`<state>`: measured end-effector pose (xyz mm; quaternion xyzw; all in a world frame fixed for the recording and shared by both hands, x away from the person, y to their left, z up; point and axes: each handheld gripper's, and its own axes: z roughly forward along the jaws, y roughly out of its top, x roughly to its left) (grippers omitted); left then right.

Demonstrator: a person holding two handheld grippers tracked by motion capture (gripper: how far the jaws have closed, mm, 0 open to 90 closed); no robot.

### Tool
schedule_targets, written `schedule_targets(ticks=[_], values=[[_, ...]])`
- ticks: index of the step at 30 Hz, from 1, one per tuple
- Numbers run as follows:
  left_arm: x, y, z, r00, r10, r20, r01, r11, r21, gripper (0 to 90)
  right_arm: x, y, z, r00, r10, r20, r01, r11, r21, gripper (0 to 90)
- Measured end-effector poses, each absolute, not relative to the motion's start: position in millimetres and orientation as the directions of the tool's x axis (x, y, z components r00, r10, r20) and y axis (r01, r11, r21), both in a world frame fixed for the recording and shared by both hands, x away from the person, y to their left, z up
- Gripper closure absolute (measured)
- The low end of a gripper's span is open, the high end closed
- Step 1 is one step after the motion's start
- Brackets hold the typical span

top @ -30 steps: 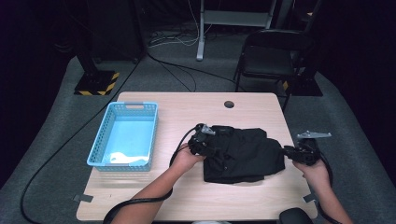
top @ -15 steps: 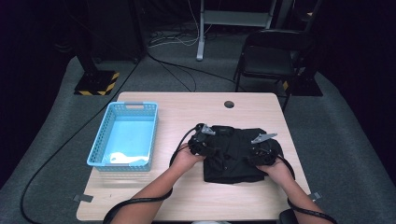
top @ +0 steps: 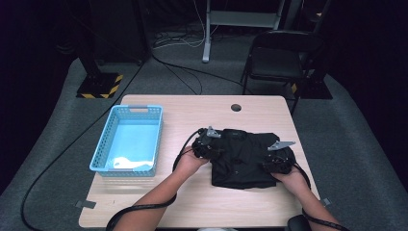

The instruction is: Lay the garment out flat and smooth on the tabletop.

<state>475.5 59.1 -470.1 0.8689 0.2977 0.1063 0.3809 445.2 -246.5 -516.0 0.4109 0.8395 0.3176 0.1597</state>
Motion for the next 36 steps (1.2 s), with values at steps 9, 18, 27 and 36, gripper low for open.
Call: schedule_targets(ticks=[9,18,27,36], values=[[466.4,86.8,-454.3,0.774,0.632,0.034,0.429,-0.564,0.705,69.1,444.9,-247.6,-517.1,-0.615,0.788,-0.008,0.579,0.459,0.674,48.1],[462.8,127.9,-464.3,0.729,0.684,0.004,0.507,-0.545,0.668,69.6,444.7,-247.0,-517.3,-0.610,0.792,-0.008,0.581,0.454,0.676,48.0],[451.3,140.7,-484.4,0.710,0.703,-0.031,0.567,-0.546,0.617,53.0,442.9,-244.8,-517.6,-0.609,0.793,-0.008,0.580,0.452,0.677,47.4],[448.9,154.1,-443.3,0.709,0.705,0.020,0.490,-0.513,0.705,38.6,442.4,-244.8,-518.0,-0.607,0.795,-0.008,0.580,0.449,0.680,46.9]])
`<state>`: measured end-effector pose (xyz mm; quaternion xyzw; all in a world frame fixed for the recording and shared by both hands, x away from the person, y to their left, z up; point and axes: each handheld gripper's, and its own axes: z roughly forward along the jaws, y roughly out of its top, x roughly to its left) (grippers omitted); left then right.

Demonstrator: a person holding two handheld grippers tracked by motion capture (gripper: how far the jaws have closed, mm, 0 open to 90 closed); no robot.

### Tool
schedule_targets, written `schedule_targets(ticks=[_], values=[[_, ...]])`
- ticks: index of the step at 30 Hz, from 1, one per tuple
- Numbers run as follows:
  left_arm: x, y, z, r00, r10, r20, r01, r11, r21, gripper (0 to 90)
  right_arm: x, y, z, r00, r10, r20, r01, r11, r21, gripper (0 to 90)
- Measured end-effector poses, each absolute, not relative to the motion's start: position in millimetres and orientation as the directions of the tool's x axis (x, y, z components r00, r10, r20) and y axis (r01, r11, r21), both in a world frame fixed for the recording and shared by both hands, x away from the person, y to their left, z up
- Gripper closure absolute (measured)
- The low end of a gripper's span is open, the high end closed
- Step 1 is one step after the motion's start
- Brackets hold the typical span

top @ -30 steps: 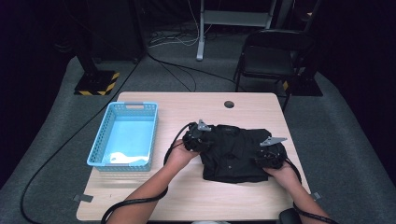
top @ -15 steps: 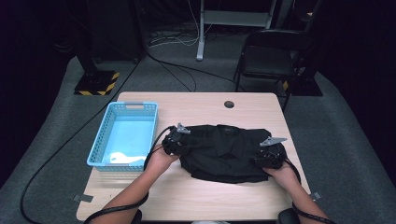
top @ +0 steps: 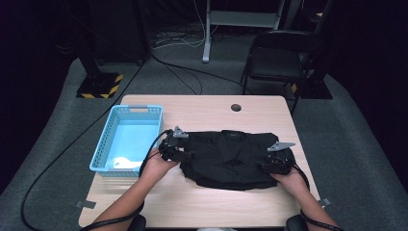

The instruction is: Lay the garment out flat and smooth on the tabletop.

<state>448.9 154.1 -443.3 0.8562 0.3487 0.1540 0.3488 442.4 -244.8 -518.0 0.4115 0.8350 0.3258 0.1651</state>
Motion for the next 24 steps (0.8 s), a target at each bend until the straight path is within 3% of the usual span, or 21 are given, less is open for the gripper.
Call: schedule_targets(ticks=[3,17,20,24], values=[[457.6,154.3,-440.6,0.695,0.718,0.043,0.480,-0.508,0.715,36.7,442.1,-244.7,-518.1,-0.605,0.796,-0.007,0.580,0.446,0.681,46.7],[498.7,150.4,-461.8,0.669,0.741,-0.051,0.557,-0.456,0.694,35.3,441.8,-245.2,-518.9,-0.605,0.796,-0.004,0.576,0.442,0.688,46.4],[498.5,148.7,-466.3,0.671,0.740,-0.050,0.570,-0.472,0.673,39.1,441.7,-245.2,-519.1,-0.605,0.797,-0.005,0.575,0.441,0.690,46.4],[492.3,147.6,-470.8,0.683,0.730,0.007,0.547,-0.518,0.658,50.9,441.4,-245.1,-519.2,-0.603,0.798,-0.004,0.575,0.438,0.691,46.3]])
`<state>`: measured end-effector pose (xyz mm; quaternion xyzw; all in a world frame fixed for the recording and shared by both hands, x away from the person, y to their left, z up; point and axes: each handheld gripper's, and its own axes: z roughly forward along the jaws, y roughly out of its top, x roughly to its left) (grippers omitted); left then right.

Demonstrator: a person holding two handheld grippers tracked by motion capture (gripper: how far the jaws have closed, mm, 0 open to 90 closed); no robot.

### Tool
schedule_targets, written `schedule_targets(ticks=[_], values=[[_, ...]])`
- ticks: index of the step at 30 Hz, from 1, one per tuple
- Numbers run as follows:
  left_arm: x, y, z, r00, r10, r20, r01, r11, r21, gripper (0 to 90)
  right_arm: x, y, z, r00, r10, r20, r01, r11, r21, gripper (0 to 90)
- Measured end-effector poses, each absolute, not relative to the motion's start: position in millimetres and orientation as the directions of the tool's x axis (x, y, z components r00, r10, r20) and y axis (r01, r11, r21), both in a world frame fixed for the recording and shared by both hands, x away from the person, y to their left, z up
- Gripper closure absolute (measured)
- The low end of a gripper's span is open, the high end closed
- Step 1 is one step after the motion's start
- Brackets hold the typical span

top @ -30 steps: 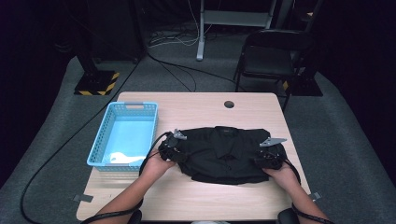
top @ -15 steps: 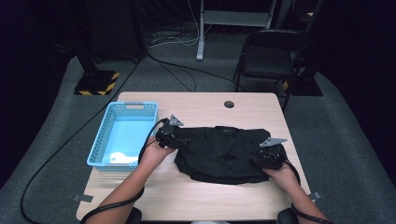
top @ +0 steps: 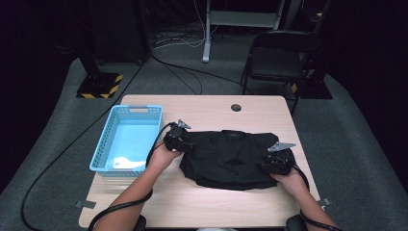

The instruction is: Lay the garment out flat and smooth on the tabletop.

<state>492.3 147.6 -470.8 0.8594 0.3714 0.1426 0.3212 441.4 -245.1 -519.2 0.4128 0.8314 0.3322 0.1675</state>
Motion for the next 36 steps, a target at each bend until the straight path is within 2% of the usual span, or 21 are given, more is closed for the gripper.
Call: schedule_targets(ticks=[7,10,15,24,31,36], values=[[483.4,149.2,-466.2,0.694,0.720,0.013,0.515,-0.509,0.689,70.5,441.1,-244.9,-519.4,-0.600,0.800,-0.004,0.576,0.436,0.692,46.2],[481.2,147.3,-463.6,0.697,0.716,0.027,0.497,-0.511,0.702,73.8,441.1,-244.8,-519.3,-0.599,0.801,-0.004,0.576,0.435,0.692,46.2],[479.6,144.2,-453.1,0.706,0.707,0.036,0.468,-0.504,0.726,75.2,442.5,-243.7,-515.7,-0.605,0.796,0.013,0.591,0.438,0.677,42.9],[475.8,139.3,-459.8,0.706,0.707,0.049,0.454,-0.504,0.735,75.4,451.5,-268.9,-492.4,-0.558,0.829,0.041,0.580,0.355,0.733,40.9],[475.8,140.9,-467.6,0.706,0.706,0.061,0.463,-0.524,0.715,75.4,464.8,-291.9,-487.7,-0.528,0.848,-0.041,0.559,0.384,0.735,46.6],[475.5,141.7,-470.5,0.708,0.702,0.085,0.457,-0.546,0.702,75.3,468.9,-298.8,-492.0,-0.532,0.846,-0.033,0.574,0.390,0.721,48.2]])
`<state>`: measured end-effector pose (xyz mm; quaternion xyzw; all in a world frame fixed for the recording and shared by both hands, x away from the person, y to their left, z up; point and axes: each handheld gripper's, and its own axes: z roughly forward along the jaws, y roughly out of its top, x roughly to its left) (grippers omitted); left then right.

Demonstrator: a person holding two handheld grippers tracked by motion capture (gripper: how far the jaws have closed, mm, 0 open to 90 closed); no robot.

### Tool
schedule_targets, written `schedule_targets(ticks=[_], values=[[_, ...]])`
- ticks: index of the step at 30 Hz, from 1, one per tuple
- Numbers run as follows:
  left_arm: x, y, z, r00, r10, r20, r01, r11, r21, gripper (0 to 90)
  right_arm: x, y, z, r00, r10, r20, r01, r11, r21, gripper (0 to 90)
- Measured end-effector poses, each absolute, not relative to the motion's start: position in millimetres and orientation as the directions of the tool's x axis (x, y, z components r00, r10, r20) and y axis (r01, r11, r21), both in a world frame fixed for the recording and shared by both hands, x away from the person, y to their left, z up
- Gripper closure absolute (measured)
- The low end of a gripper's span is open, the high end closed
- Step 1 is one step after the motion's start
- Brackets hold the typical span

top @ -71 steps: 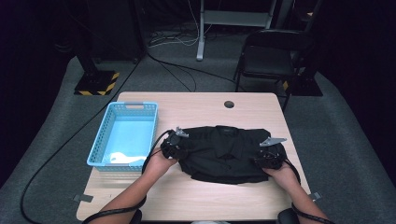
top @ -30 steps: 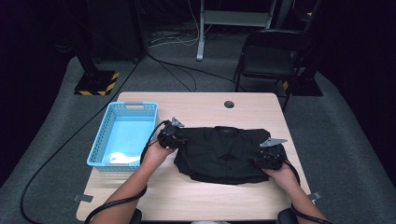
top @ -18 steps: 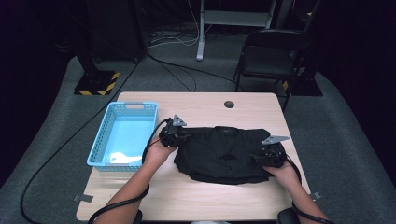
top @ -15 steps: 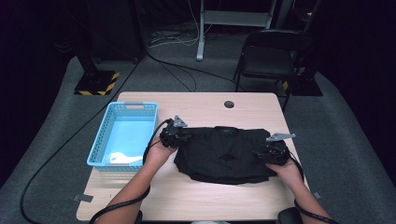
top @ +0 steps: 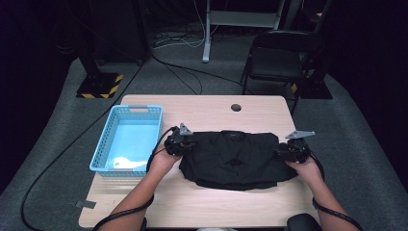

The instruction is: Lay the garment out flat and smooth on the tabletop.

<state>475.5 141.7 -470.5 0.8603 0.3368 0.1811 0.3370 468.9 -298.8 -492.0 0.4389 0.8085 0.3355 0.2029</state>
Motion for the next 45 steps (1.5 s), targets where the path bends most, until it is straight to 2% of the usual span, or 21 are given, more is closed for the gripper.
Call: schedule_targets(ticks=[10,16,20,26,29,32,37,39,45], values=[[468.8,145.0,-473.0,0.719,0.689,0.097,0.460,-0.575,0.677,75.3,446.4,-292.1,-513.4,-0.560,0.824,-0.081,0.564,0.451,0.692,48.9],[466.4,145.4,-473.5,0.724,0.683,0.095,0.461,-0.582,0.670,75.3,428.1,-293.0,-515.5,-0.567,0.823,-0.041,0.575,0.430,0.696,48.5],[466.3,144.8,-473.4,0.724,0.684,0.096,0.460,-0.581,0.672,75.2,424.2,-303.1,-503.7,-0.585,0.811,-0.022,0.557,0.422,0.715,49.4],[466.8,144.9,-474.0,0.724,0.684,0.096,0.460,-0.581,0.672,75.2,436.3,-330.0,-493.1,-0.519,0.855,0.022,0.583,0.334,0.741,47.3],[467.0,144.8,-474.5,0.722,0.686,0.090,0.464,-0.577,0.673,75.2,444.9,-336.0,-495.1,-0.525,0.849,0.051,0.597,0.325,0.733,43.7],[467.0,144.7,-474.6,0.722,0.686,0.090,0.464,-0.576,0.673,75.2,452.5,-337.4,-497.9,-0.546,0.830,0.112,0.615,0.306,0.727,45.0],[466.9,145.0,-474.5,0.722,0.686,0.089,0.465,-0.576,0.673,75.3,463.2,-332.4,-504.1,-0.552,0.824,0.126,0.651,0.332,0.683,43.6],[466.7,145.1,-474.0,0.723,0.685,0.091,0.463,-0.578,0.672,75.3,466.4,-331.0,-506.4,-0.557,0.820,0.132,0.663,0.343,0.665,47.1],[466.1,145.1,-473.9,0.720,0.690,0.081,0.471,-0.570,0.673,75.4,462.3,-327.5,-498.0,-0.580,0.806,0.120,0.658,0.376,0.653,74.2]])
